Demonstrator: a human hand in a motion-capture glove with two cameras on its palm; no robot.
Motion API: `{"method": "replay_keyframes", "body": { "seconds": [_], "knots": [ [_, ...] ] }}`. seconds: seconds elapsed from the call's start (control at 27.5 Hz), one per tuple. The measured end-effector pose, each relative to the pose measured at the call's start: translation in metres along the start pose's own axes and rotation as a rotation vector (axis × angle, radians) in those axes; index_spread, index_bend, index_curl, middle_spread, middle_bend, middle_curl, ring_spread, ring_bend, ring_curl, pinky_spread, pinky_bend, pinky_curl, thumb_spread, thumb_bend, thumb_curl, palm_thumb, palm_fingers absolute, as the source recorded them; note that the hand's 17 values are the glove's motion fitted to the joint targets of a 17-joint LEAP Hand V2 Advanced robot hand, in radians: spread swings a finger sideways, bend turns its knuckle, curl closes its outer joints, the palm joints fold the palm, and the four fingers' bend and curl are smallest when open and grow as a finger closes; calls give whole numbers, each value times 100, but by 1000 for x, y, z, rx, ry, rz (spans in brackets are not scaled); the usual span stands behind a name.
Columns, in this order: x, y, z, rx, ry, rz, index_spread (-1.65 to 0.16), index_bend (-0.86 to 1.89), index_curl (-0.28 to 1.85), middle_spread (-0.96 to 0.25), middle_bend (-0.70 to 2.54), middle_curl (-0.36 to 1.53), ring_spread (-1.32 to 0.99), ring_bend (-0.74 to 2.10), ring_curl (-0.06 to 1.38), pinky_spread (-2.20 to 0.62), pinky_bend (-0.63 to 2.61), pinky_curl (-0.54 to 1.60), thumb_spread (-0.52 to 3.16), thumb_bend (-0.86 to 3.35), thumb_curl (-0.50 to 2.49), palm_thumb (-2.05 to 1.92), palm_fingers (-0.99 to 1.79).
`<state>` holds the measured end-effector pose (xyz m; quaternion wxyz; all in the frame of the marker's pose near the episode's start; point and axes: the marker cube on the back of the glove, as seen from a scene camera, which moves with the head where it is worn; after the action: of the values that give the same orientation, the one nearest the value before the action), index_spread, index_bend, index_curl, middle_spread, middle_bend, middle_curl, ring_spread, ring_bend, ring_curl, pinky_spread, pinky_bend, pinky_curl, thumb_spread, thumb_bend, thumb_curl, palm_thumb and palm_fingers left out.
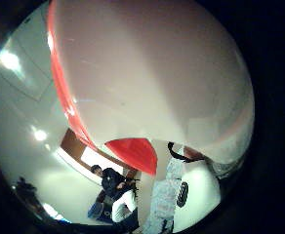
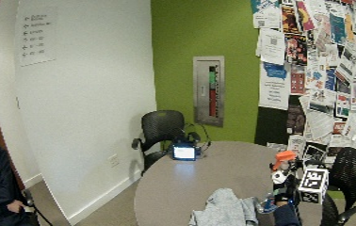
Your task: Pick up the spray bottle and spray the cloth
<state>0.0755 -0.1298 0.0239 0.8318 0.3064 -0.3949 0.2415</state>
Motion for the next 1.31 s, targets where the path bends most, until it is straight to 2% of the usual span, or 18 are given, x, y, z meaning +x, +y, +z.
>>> {"method": "replay_keyframes", "body": {
  "seconds": [0.18,0.4,0.62,0.84,1.31],
  "knots": [
    [1,-7,-8,50,8,14,-32,28,45,-5,13,29,-13,36,35,3,36,37,77,0,58,107,99],
    [2,-27,-18,120,28,-23,-32,15,44,-9,25,33,-17,46,38,-11,38,38,65,-3,61,108,124],
    [17,-54,-78,243,1,-36,-32,12,43,-13,51,43,-20,53,42,-21,37,38,55,-3,64,106,137],
    [34,-62,-112,296,-7,-58,-31,16,44,-14,56,47,-19,62,46,-25,41,40,49,-3,67,106,136],
    [19,-62,-114,280,-25,-99,-30,18,49,-13,62,52,-18,69,49,-28,48,43,43,-2,71,106,133]
  ]
}}
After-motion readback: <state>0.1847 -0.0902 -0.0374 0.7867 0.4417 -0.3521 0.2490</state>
